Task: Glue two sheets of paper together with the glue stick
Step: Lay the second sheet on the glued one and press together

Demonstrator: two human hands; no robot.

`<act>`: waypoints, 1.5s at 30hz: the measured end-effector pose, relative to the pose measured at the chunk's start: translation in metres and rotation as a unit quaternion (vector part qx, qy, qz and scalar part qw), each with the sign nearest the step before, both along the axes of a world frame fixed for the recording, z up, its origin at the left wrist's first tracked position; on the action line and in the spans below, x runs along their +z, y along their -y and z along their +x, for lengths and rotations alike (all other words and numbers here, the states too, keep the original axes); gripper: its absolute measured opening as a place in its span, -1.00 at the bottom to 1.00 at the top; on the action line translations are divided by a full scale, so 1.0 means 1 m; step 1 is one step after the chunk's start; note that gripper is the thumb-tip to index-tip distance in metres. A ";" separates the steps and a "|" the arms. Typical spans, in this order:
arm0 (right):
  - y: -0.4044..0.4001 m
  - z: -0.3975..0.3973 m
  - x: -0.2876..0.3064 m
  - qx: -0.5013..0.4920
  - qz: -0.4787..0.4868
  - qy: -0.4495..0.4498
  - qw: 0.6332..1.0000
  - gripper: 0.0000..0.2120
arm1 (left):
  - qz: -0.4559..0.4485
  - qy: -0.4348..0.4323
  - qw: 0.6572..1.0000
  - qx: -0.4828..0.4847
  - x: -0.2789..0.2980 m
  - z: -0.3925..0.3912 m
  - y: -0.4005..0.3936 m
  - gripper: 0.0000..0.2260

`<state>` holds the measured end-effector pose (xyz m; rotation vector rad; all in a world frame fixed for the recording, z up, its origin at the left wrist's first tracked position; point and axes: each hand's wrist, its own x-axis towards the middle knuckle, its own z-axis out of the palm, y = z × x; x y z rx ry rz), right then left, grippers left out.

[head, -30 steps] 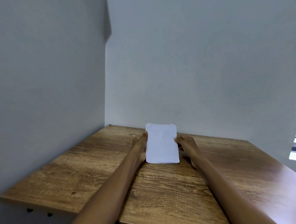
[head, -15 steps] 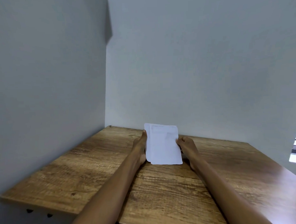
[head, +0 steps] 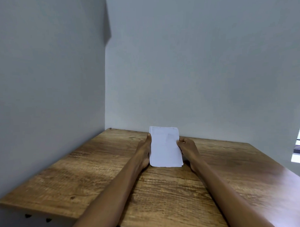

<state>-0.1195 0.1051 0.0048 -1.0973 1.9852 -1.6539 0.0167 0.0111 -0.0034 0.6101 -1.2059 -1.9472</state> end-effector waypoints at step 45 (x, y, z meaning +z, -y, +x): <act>-0.003 -0.006 -0.003 -0.024 -0.049 -0.026 0.998 -0.81 | -0.080 0.030 0.994 0.063 0.003 0.005 -0.005 -0.80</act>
